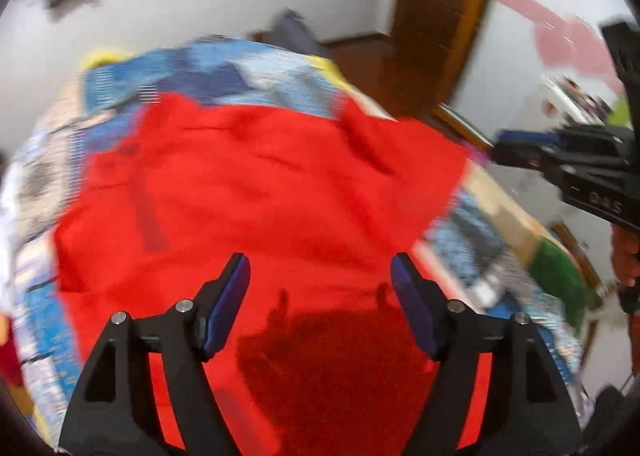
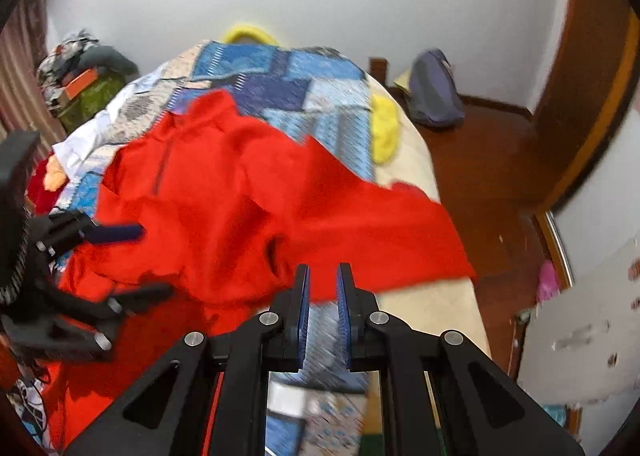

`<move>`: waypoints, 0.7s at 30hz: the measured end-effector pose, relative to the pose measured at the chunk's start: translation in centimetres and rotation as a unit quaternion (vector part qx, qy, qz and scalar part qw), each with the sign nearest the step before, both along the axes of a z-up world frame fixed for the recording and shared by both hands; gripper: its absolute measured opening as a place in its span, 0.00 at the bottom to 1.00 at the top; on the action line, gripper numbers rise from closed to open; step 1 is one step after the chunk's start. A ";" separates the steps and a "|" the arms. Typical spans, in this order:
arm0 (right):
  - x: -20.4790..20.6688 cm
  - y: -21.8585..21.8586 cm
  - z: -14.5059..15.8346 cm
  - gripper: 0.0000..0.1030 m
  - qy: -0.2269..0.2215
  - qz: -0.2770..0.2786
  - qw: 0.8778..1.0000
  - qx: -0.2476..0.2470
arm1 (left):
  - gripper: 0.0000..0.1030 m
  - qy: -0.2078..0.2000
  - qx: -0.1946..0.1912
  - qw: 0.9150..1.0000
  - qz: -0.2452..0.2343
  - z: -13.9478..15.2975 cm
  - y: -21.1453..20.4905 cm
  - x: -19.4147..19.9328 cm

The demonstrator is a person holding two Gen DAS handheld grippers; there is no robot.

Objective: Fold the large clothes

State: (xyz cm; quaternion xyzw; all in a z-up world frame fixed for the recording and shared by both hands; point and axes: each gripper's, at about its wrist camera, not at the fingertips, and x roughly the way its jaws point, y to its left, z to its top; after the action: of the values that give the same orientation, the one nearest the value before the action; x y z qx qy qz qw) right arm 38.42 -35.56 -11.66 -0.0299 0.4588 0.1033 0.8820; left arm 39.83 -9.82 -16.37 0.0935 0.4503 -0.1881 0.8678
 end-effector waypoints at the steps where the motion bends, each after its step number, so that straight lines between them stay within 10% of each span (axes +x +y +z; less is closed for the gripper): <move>1: 0.4 0.9 0.3 0.09 -0.004 0.007 1.000 -0.001 | 0.72 -0.007 0.006 1.000 0.022 0.2 1.9 0.1; 5: 2.4 5.8 0.5 0.09 -0.012 0.044 0.999 -0.008 | 0.77 -0.015 0.038 0.990 0.131 -0.2 11.4 1.8; 11: 5.0 13.5 -3.7 0.09 0.041 0.102 0.994 -0.005 | 0.77 0.038 0.103 0.950 0.292 -6.4 25.9 4.6; 21: 7.1 21.9 -12.8 0.09 0.036 0.143 0.967 -0.209 | 0.80 0.094 0.100 0.939 0.314 -14.0 30.5 9.2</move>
State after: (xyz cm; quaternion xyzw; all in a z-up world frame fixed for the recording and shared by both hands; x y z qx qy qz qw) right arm 45.48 -13.65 -24.45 -0.2750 0.4924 0.1315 0.8152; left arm 49.03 20.66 -30.38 0.0156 0.5532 0.1319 0.8224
